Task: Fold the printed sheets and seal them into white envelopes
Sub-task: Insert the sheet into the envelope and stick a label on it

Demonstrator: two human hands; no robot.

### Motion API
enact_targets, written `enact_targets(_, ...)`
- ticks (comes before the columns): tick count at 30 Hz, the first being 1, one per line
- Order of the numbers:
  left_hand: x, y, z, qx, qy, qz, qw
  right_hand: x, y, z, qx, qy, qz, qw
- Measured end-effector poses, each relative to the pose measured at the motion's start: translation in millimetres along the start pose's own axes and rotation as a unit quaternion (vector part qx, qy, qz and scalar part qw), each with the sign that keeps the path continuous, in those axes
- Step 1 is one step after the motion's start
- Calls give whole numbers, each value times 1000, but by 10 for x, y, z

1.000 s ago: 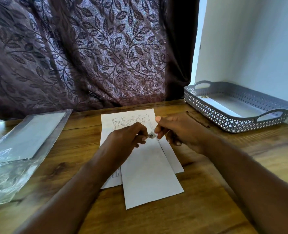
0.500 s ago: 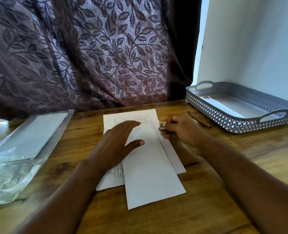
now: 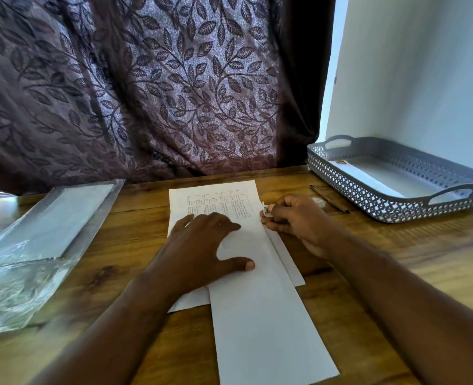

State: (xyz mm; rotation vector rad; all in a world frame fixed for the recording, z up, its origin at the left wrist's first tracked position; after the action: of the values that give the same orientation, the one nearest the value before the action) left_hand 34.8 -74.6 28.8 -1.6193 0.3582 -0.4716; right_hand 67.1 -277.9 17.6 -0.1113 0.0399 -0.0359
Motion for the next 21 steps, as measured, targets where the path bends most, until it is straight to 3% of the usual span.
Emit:
enact_targets(5, 109, 88, 137, -37, -28, 5, 999, 54, -74, 116, -56, -50, -83, 994)
enact_targets(13, 172, 154, 152, -47, -30, 13, 998, 238, 193, 158, -262, -7, 10, 965)
enact_targets(21, 209, 201, 270, -109, -38, -3, 993, 351, 259, 178, -317, 10, 14, 948)
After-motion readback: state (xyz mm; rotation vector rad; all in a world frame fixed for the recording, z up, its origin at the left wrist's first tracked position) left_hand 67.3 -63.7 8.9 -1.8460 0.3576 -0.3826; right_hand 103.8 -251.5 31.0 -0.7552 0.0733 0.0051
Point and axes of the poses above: each hand's wrist, its own x-axis towards the middle knuckle, its own y-axis out of the palm, z = x × y, the point moved 5 cm from there along x, towards the middle knuckle, and after that the axes turned 1 degree about y, right-handed, at the moved point
